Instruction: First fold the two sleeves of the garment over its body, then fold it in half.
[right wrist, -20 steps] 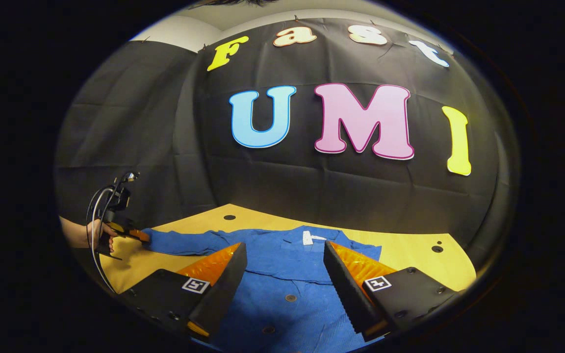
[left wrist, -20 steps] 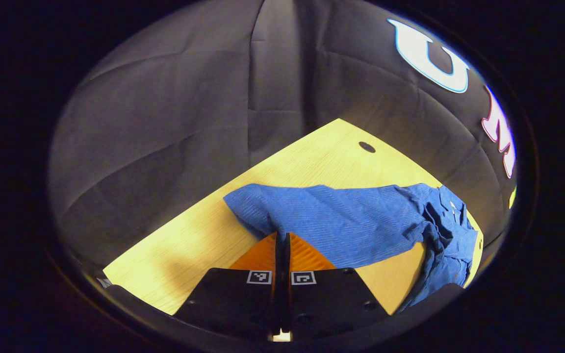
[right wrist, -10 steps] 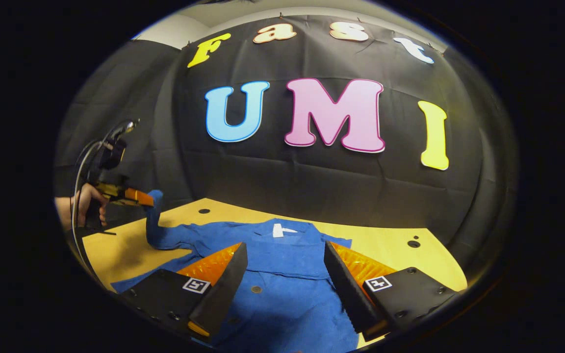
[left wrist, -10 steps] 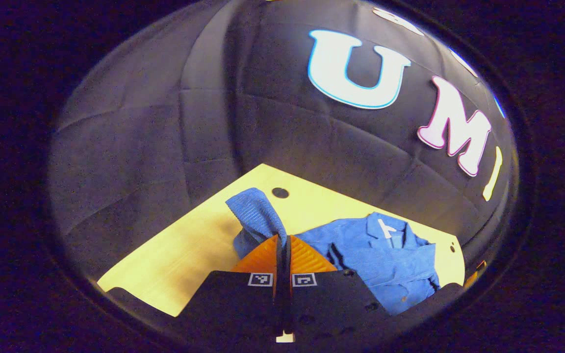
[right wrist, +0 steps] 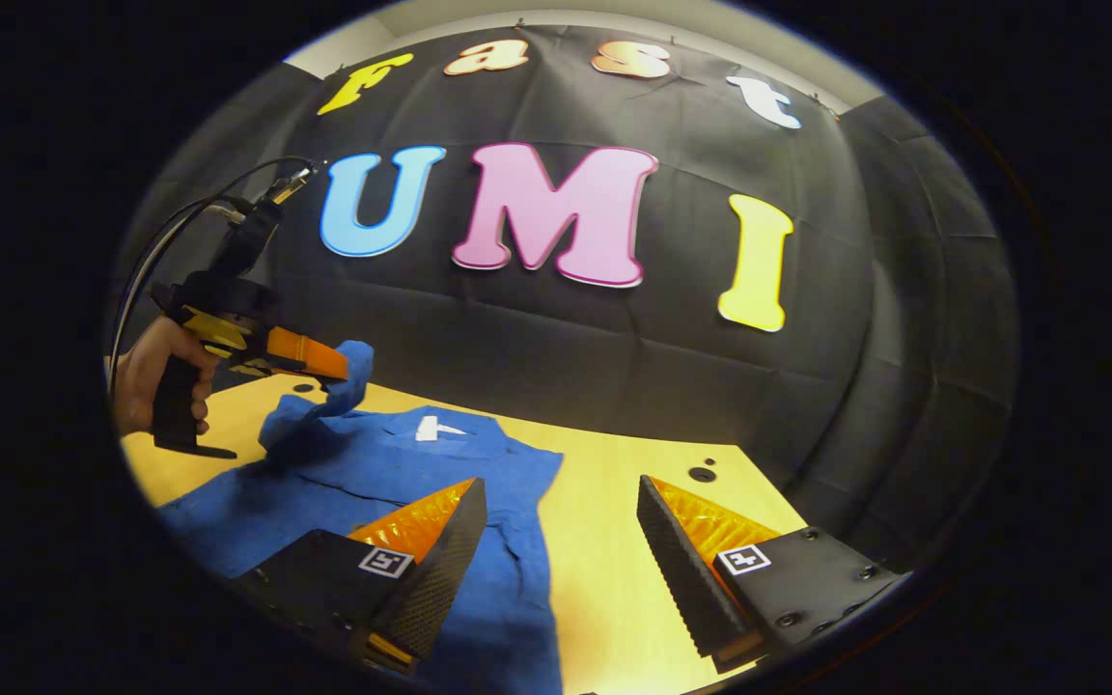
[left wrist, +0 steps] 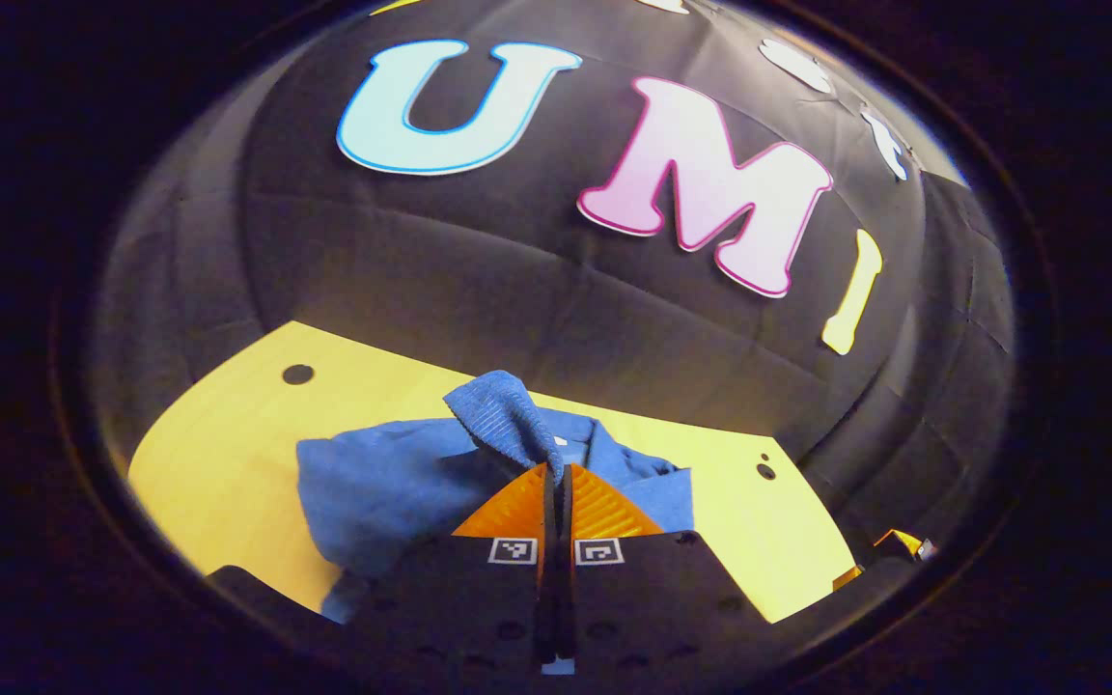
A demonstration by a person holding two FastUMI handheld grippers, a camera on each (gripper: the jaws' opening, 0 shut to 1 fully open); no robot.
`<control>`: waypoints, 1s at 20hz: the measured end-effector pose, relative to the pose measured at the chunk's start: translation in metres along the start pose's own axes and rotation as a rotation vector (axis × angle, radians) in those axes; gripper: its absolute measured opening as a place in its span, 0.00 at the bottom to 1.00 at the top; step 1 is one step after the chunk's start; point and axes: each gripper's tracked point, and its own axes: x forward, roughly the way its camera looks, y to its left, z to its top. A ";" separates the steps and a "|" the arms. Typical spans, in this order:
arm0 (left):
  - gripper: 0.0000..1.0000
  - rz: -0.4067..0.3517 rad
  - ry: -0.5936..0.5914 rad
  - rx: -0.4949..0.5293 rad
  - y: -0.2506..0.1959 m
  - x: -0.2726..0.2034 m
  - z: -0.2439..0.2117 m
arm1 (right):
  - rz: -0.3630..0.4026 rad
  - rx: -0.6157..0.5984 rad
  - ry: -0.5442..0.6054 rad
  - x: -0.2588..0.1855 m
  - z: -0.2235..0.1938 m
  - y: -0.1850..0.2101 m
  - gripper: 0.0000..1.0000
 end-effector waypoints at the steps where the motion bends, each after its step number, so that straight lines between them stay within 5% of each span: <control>1: 0.00 -0.043 0.014 -0.004 -0.024 0.010 -0.005 | -0.025 0.015 0.014 -0.002 -0.006 -0.013 0.98; 6: 0.00 -0.152 0.074 -0.016 -0.098 0.061 -0.035 | -0.122 0.070 0.082 -0.022 -0.030 -0.054 0.98; 8: 0.12 -0.163 0.094 -0.035 -0.107 0.072 -0.043 | -0.145 0.075 0.100 -0.026 -0.036 -0.061 0.98; 11: 0.84 -0.149 0.078 -0.046 -0.101 0.073 -0.044 | -0.156 0.084 0.131 -0.033 -0.046 -0.057 0.98; 16: 0.85 -0.073 0.053 0.079 -0.043 0.021 -0.045 | -0.115 0.141 0.214 -0.044 -0.069 -0.024 0.99; 20: 0.84 0.061 0.108 0.202 0.035 -0.060 -0.074 | -0.124 0.131 0.336 -0.065 -0.098 -0.016 0.99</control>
